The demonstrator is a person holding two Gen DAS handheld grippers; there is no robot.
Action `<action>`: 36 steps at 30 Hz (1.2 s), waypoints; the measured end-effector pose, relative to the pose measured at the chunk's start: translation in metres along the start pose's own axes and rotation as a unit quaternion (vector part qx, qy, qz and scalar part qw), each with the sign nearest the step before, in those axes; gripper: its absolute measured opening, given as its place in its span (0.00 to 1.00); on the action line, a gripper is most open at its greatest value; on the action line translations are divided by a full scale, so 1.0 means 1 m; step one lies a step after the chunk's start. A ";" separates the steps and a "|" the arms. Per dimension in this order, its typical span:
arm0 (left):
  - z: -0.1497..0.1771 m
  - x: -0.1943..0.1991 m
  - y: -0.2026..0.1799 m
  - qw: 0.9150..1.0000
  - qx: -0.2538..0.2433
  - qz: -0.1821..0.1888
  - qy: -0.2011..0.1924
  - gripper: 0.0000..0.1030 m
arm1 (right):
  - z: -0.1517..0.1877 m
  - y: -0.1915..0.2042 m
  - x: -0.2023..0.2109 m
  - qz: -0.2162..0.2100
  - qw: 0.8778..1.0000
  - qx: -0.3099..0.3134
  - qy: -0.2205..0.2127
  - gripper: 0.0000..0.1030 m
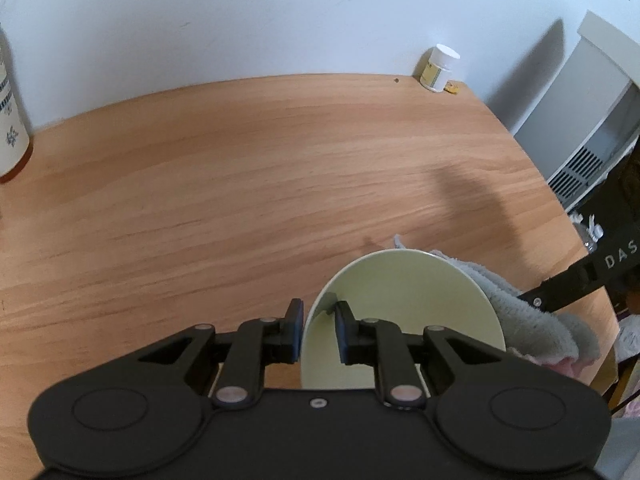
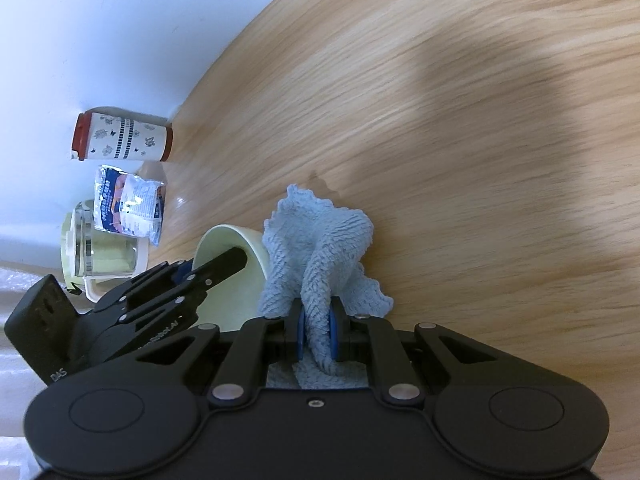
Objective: Clean bowl
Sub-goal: 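Tilt the bowl up with the left gripper while the right gripper wipes near its rim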
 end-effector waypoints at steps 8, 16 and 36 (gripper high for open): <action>0.002 0.002 0.003 0.999 0.051 -0.001 0.017 0.21 | -0.002 -0.004 0.003 0.000 1.000 0.000 -0.005 0.14; 0.018 0.018 0.002 0.989 0.147 -0.022 0.026 0.41 | -0.003 -0.014 0.010 -0.008 1.000 -0.006 -0.013 0.14; 0.063 0.018 -0.037 0.955 0.291 -0.026 0.058 0.23 | -0.026 -0.019 0.018 -0.006 0.999 0.032 -0.014 0.12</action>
Point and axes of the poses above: each gripper's, at about its wrist camera, not at the fingertips, and x roughly against the way its jaws point, y to its left, z to its underside, the point moved 4 cm from there along -x, roughly the way its jaws point, and after that the axes turned 6 degrees about -x, right-handed, at the moved point
